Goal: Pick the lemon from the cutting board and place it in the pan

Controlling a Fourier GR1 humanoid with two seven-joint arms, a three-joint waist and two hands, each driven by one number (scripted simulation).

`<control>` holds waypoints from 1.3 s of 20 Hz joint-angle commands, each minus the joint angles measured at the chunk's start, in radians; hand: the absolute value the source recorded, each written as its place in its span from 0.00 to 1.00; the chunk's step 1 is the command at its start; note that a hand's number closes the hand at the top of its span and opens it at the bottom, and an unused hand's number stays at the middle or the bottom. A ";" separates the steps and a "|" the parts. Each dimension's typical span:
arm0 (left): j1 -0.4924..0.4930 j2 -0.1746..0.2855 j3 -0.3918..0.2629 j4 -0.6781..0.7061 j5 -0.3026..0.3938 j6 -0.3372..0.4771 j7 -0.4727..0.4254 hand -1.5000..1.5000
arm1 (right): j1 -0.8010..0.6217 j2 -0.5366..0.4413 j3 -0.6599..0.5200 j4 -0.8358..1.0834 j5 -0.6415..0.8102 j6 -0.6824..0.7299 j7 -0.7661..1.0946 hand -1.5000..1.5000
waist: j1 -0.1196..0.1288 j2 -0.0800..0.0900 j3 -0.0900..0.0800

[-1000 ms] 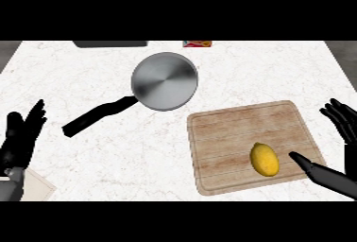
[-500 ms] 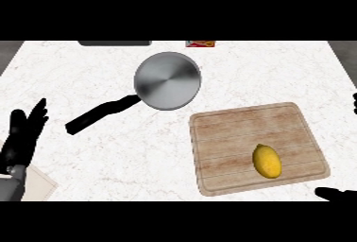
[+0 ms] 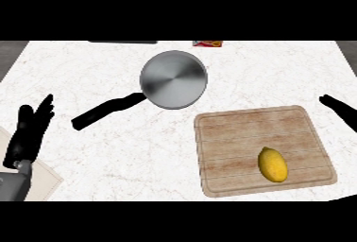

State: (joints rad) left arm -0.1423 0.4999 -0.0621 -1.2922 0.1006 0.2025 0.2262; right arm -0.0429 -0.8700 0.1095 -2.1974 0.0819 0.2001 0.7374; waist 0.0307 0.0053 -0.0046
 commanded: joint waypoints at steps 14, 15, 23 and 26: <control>-0.020 -0.023 0.085 0.083 -0.034 -0.043 -0.040 0.50 | -0.225 0.228 0.344 0.185 0.228 0.161 0.284 0.00 | -0.027 -0.004 0.004; 0.041 -0.032 0.067 0.003 -0.035 -0.037 -0.021 0.50 | -0.186 0.223 0.368 0.152 0.271 0.148 0.304 0.00 | -0.026 -0.006 0.004; 0.055 -0.072 0.102 0.081 -0.069 -0.049 -0.110 0.50 | -0.161 0.284 0.368 0.203 0.323 0.209 0.274 0.00 | -0.030 -0.005 0.004; 0.049 -0.084 0.095 -0.033 -0.096 -0.039 0.019 0.50 | -0.139 0.326 0.334 0.208 0.358 0.240 0.236 0.00 | -0.029 -0.006 0.005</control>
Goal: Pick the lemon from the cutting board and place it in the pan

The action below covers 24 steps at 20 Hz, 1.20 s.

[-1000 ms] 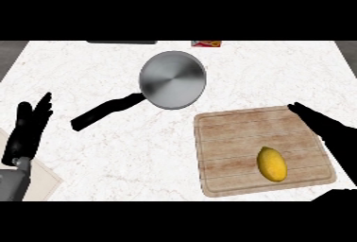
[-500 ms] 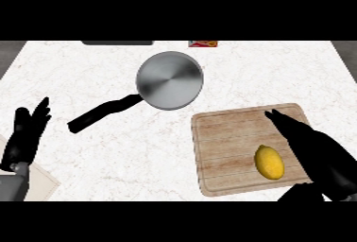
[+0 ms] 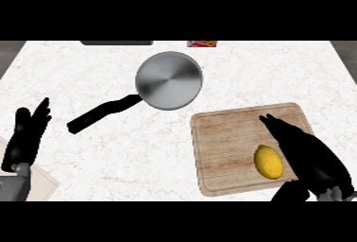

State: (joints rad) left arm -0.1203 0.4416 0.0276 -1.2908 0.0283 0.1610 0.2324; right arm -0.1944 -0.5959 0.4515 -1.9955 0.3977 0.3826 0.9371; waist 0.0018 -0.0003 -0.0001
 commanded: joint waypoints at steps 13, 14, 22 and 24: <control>0.005 -0.041 0.074 -0.043 -0.067 -0.058 0.028 0.50 | 0.062 0.198 -0.041 0.141 0.241 0.068 -0.102 0.00 | 0.000 -0.001 0.000; 0.011 -0.053 0.076 -0.027 -0.074 -0.062 0.001 0.50 | 0.037 0.171 -0.106 0.179 0.210 0.106 -0.156 0.00 | 0.000 0.000 0.000; -0.024 -0.064 0.122 0.038 -0.094 -0.096 -0.016 0.50 | 0.054 0.233 -0.111 0.190 0.296 0.167 -0.144 0.00 | -0.002 0.000 0.000; -0.078 -0.083 0.102 0.081 -0.126 -0.076 -0.019 0.50 | 0.090 0.224 -0.084 0.263 0.349 0.094 -0.249 1.00 | -0.004 0.001 0.000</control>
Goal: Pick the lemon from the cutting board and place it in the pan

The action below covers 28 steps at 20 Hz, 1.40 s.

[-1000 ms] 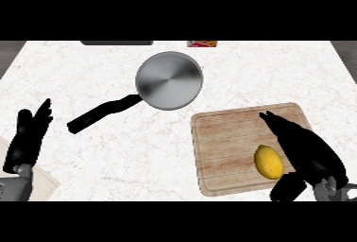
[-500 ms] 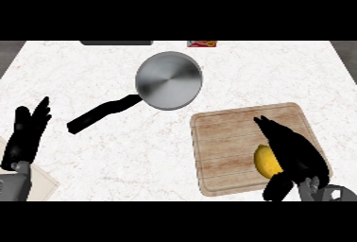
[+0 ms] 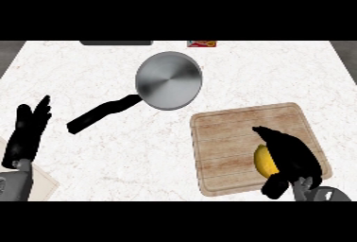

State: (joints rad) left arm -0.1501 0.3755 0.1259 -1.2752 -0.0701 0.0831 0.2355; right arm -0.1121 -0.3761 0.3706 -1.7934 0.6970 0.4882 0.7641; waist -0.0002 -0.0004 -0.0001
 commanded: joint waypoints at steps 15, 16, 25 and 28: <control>0.036 -0.006 0.042 -0.061 -0.006 -0.031 0.018 0.50 | 0.159 0.244 0.106 -0.029 0.387 -0.194 0.302 1.00 | -0.015 -0.006 0.000; 0.005 -0.006 0.031 -0.069 -0.018 -0.027 0.057 0.50 | 0.130 0.275 0.117 -0.078 0.385 -0.128 0.364 1.00 | -0.011 -0.004 0.000; 0.032 -0.022 0.042 -0.037 -0.016 -0.036 0.002 0.50 | 0.069 0.301 0.208 -0.237 0.686 -0.267 0.327 1.00 | -0.005 -0.004 -0.001; 0.069 -0.044 0.010 -0.064 -0.061 -0.002 -0.019 0.50 | 0.001 0.344 0.263 -0.266 0.792 -0.332 0.310 1.00 | 0.003 -0.005 -0.001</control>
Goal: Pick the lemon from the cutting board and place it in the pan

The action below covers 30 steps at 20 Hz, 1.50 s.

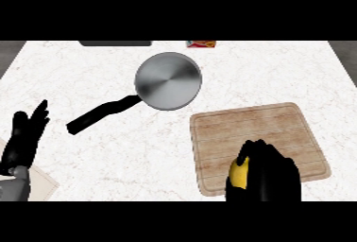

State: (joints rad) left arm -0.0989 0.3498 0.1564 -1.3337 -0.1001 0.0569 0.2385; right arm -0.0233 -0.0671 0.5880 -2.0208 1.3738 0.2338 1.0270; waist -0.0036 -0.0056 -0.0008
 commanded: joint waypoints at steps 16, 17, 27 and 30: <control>-0.066 0.000 0.012 0.051 -0.010 -0.029 -0.009 0.50 | -0.630 0.067 -0.165 0.447 -0.172 -0.344 0.123 1.00 | 0.029 0.012 0.001; -0.084 -0.017 0.011 0.069 -0.018 -0.006 -0.004 0.50 | -0.629 0.067 -0.228 0.529 -0.187 -0.394 0.039 1.00 | 0.027 0.014 0.001; -0.103 -0.021 -0.007 0.042 -0.020 -0.029 0.014 0.50 | -0.897 0.067 -0.336 1.121 -0.394 -0.736 -0.093 1.00 | 0.066 0.025 0.001; -0.078 -0.056 -0.037 0.031 -0.051 0.000 -0.022 0.50 | -0.970 0.067 -0.410 1.269 -0.460 -0.782 -0.191 1.00 | 0.076 0.031 0.001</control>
State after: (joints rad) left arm -0.1651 0.3220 0.1423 -1.3059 -0.1269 0.0329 0.2305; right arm -0.9111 -0.0021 0.2312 -0.9453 0.9854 -0.4308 0.8954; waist 0.0578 0.0174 0.0003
